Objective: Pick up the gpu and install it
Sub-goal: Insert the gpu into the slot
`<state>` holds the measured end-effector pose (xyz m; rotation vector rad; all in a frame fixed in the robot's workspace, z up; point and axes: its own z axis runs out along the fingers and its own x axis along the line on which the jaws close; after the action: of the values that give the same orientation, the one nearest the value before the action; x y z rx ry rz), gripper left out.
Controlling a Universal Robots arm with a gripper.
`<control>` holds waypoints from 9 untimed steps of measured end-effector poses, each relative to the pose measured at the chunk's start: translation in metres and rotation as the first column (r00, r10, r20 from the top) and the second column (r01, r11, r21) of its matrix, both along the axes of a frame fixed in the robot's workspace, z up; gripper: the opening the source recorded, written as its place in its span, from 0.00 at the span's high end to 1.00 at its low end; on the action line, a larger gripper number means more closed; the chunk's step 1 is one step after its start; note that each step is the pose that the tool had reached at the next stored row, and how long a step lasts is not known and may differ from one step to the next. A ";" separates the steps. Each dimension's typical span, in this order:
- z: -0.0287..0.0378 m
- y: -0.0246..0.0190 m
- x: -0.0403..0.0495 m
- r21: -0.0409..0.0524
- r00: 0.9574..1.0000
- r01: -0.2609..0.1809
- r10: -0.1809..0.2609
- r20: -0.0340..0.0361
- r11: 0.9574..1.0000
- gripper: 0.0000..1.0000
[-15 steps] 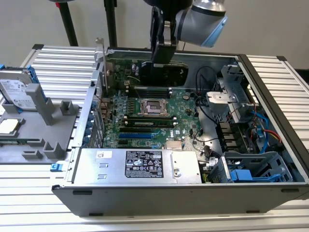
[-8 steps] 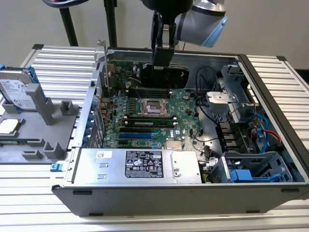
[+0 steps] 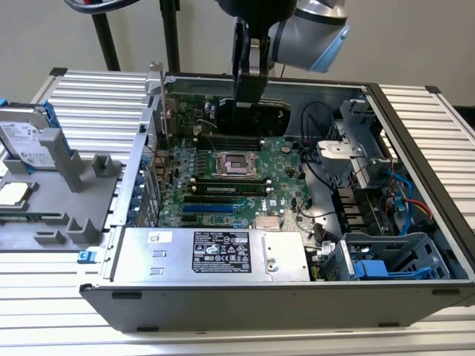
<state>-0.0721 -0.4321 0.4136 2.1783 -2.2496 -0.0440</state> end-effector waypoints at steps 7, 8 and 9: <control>-0.0053 0.0000 0.0000 -0.002 1.000 0.000 0.000 0.000 1.000 1.00; -0.0061 0.0000 0.0000 -0.002 1.000 0.000 0.000 0.000 1.000 1.00; -0.0069 0.0000 0.0000 -0.002 1.000 0.000 0.000 0.000 1.000 1.00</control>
<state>-0.0721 -0.4322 0.4067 2.1773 -2.2485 -0.0416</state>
